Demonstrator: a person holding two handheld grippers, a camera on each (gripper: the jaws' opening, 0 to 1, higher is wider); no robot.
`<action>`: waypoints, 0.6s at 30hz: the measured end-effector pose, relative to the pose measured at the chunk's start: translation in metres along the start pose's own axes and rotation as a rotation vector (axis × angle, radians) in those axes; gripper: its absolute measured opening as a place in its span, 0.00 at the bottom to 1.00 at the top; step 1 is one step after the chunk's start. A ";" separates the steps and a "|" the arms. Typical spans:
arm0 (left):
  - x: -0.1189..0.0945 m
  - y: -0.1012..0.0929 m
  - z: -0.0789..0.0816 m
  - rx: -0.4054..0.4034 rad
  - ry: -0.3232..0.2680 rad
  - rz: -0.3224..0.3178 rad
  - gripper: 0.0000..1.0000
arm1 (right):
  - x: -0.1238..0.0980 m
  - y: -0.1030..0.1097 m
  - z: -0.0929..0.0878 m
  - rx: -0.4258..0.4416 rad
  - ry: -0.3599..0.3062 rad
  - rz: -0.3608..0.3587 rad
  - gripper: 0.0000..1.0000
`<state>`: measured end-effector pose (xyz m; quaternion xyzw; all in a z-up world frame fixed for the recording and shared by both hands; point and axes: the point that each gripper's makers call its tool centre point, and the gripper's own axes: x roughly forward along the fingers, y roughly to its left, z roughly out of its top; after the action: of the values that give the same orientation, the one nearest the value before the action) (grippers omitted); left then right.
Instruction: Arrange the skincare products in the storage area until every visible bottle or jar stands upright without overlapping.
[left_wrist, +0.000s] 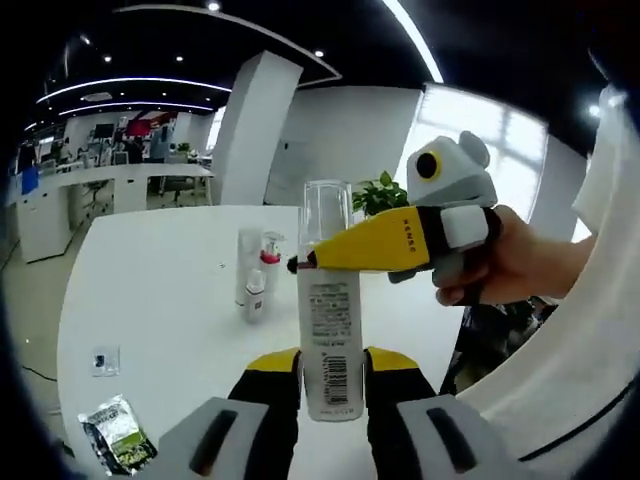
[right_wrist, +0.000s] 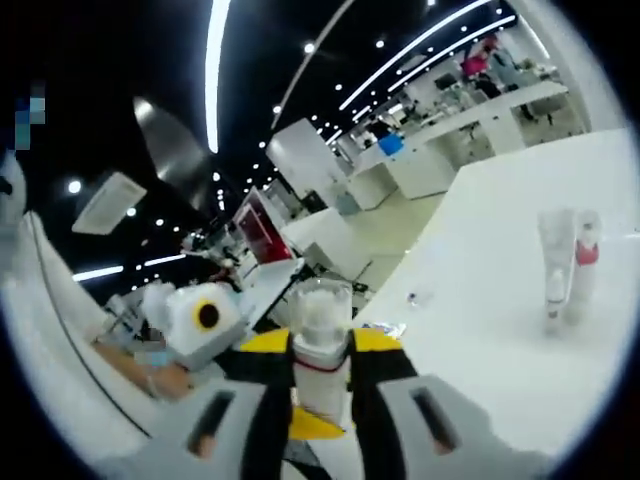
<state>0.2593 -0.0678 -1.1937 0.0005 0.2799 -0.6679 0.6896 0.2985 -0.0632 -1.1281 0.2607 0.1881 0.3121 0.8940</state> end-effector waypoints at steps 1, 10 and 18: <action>-0.002 -0.003 -0.001 -0.013 -0.006 -0.027 0.35 | 0.000 0.001 0.000 -0.008 0.003 0.011 0.19; -0.015 -0.035 0.007 -0.057 -0.059 -0.239 0.39 | -0.005 0.057 -0.009 -0.193 0.131 0.341 0.19; -0.019 -0.058 0.016 -0.123 -0.113 -0.380 0.45 | -0.012 0.081 -0.004 -0.190 0.156 0.506 0.19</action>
<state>0.2130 -0.0620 -1.1514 -0.1318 0.2763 -0.7666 0.5644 0.2502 -0.0155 -1.0822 0.1896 0.1554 0.5606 0.7909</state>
